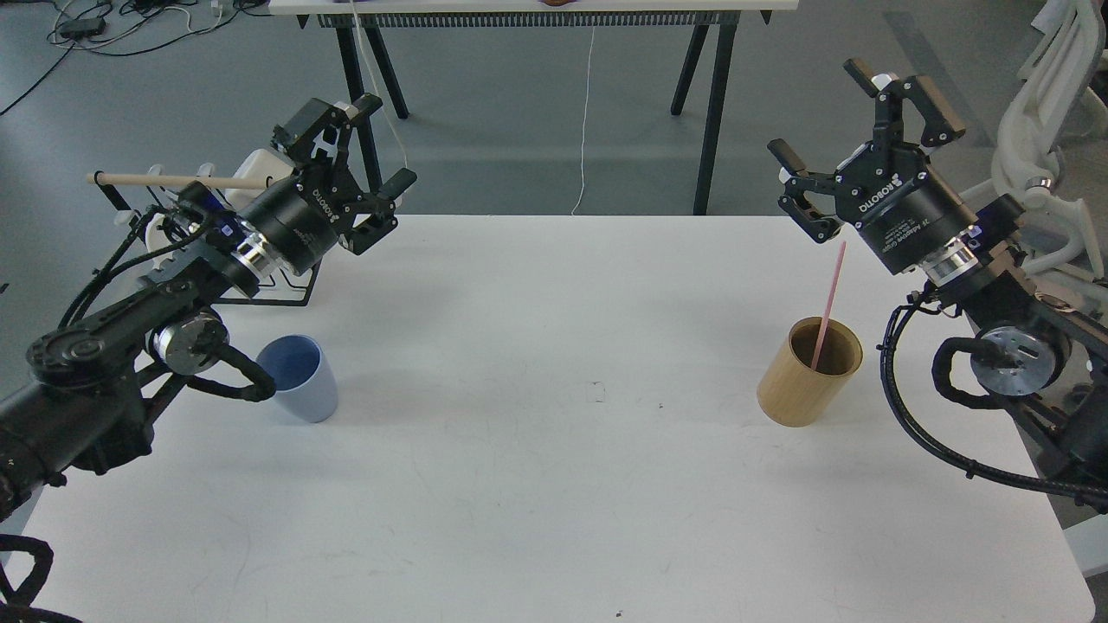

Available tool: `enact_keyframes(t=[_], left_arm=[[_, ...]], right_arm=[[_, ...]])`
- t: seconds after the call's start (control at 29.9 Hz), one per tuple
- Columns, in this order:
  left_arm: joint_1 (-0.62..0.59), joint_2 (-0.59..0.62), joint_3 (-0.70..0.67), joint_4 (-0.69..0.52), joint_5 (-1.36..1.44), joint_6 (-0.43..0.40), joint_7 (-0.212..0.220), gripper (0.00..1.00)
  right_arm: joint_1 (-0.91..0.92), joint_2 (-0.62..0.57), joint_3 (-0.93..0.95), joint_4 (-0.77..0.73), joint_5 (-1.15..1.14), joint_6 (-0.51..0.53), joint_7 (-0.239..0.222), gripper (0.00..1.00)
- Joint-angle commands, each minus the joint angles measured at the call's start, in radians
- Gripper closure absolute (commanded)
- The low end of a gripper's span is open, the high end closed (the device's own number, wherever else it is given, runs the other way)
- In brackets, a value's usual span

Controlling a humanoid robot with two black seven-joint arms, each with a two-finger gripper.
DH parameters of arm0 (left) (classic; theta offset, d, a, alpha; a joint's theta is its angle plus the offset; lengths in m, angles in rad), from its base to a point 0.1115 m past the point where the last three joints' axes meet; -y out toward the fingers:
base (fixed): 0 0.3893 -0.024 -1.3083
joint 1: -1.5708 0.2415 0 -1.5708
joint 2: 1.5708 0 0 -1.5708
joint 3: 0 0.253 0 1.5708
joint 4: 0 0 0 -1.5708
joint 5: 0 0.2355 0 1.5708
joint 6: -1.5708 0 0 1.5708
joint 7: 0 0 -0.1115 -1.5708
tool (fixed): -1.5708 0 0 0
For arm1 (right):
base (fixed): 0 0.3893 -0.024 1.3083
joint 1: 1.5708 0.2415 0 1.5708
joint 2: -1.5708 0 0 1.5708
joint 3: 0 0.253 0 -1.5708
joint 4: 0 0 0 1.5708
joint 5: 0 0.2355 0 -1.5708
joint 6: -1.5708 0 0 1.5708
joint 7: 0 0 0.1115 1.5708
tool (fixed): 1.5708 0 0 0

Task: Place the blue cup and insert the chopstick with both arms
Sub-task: 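Raise the left gripper up and away from the blue cup, then lower the left gripper to the blue cup and grasp its rim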

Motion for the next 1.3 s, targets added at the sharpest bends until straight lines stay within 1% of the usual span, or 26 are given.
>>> enact_keyframes(t=[0.0, 0.17, 0.33, 0.5, 0.57, 0.7, 0.74, 0.8, 0.94, 1.07, 1.14, 1.2, 1.27], left_arm=[[0.011, 0.019, 0.0, -0.033, 0.0, 0.0, 0.0, 0.0], [0.001, 0.065, 0.0, -0.036, 0.002, 0.0, 0.0, 0.0], [-0.012, 0.076, 0.003, -0.026, 0.026, 0.0, 0.0, 0.0], [-0.068, 0.148, 0.002, -0.042, 0.245, 0.0, 0.0, 0.0], [-0.093, 0.168, 0.003, -0.076, 0.31, 0.0, 0.0, 0.0], [-0.171, 0.255, 0.029, -0.141, 0.466, 0.0, 0.0, 0.0], [-0.188, 0.274, 0.047, -0.145, 0.501, 0.0, 0.0, 0.0], [-0.244, 0.317, 0.128, -0.145, 0.575, 0.0, 0.0, 0.0], [-0.338, 0.393, 0.362, -0.148, 0.75, 0.0, 0.0, 0.0], [-0.349, 0.413, 0.534, -0.138, 0.992, 0.0, 0.0, 0.0], [-0.343, 0.418, 0.569, -0.13, 1.052, 0.0, 0.0, 0.0], [-0.337, 0.432, 0.575, -0.128, 1.075, 0.0, 0.0, 0.0], [-0.303, 0.444, 0.575, -0.121, 1.077, 0.0, 0.0, 0.0]], right_arm=[[0.0, -0.003, 0.0, -0.008, 0.0, 0.0, 0.0, 0.02], [-0.004, -0.009, -0.003, -0.01, 0.0, 0.0, 0.0, 0.02], [-0.005, -0.016, -0.004, -0.007, -0.002, 0.0, 0.0, 0.02], [-0.025, -0.047, -0.007, -0.01, -0.002, 0.0, 0.0, 0.01], [-0.037, -0.055, -0.007, -0.008, -0.002, 0.0, 0.0, 0.02], [-0.046, -0.066, -0.007, -0.004, -0.002, 0.0, 0.0, 0.01], [-0.046, -0.066, -0.007, -0.005, -0.002, 0.0, 0.0, 0.01], [-0.046, -0.066, -0.007, -0.005, -0.002, 0.0, 0.0, 0.01], [-0.048, -0.064, -0.007, -0.007, -0.002, 0.0, 0.0, 0.01], [-0.048, -0.063, -0.007, -0.007, -0.002, 0.0, 0.0, 0.01], [-0.05, -0.063, -0.007, -0.008, -0.002, 0.0, 0.0, 0.01], [-0.05, -0.063, -0.007, -0.008, -0.003, 0.0, 0.0, 0.01], [-0.05, -0.061, -0.009, -0.008, -0.003, 0.0, 0.0, 0.01]])
